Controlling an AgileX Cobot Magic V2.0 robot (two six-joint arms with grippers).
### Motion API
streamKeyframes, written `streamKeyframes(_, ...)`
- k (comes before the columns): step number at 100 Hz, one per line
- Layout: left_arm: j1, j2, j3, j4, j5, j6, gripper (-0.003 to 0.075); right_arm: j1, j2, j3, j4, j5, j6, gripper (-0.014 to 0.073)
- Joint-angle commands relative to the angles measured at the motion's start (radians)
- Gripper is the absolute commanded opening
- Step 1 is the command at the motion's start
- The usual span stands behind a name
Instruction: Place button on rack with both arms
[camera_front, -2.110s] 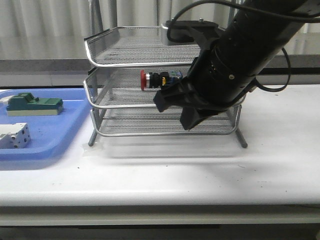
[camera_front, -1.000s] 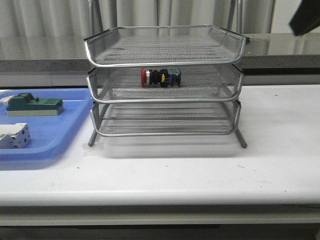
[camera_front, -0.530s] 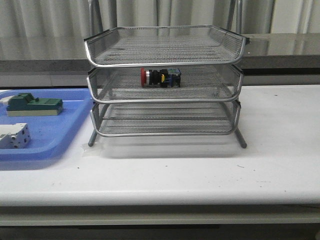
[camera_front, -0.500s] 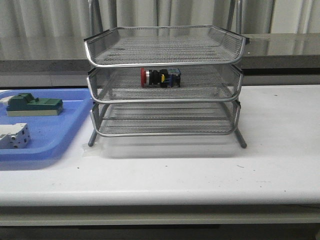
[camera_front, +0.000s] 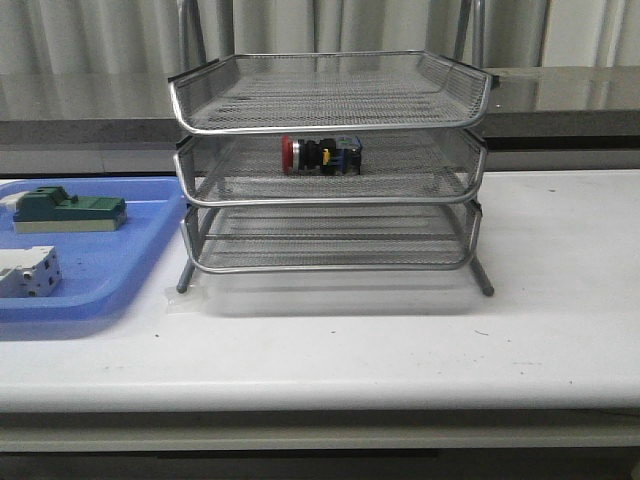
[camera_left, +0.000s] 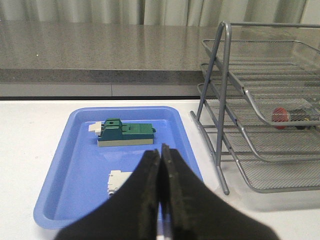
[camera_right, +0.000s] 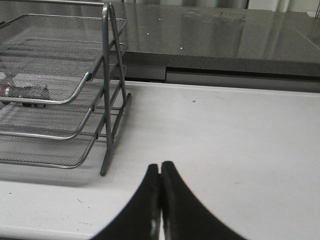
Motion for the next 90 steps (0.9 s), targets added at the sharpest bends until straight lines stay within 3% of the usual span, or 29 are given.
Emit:
streamKeyframes(1,0.002,0.008,-0.029,-0.024,-0.073,-0.009,-0.0020,-0.005,0.011,-0.023,-0.011,-0.072,-0.008,-0.0067)
streamKeyframes(67,0.002,0.008,-0.029,-0.024,-0.073,-0.009,-0.0020,-0.005,0.011,-0.001,-0.011,-0.082,-0.008,-0.0067)
streamKeyframes(90,0.002,0.008,-0.029,-0.024,-0.073,-0.009,-0.0020,-0.005,-0.055,0.155,-0.011,-0.227,-0.008,-0.0067)
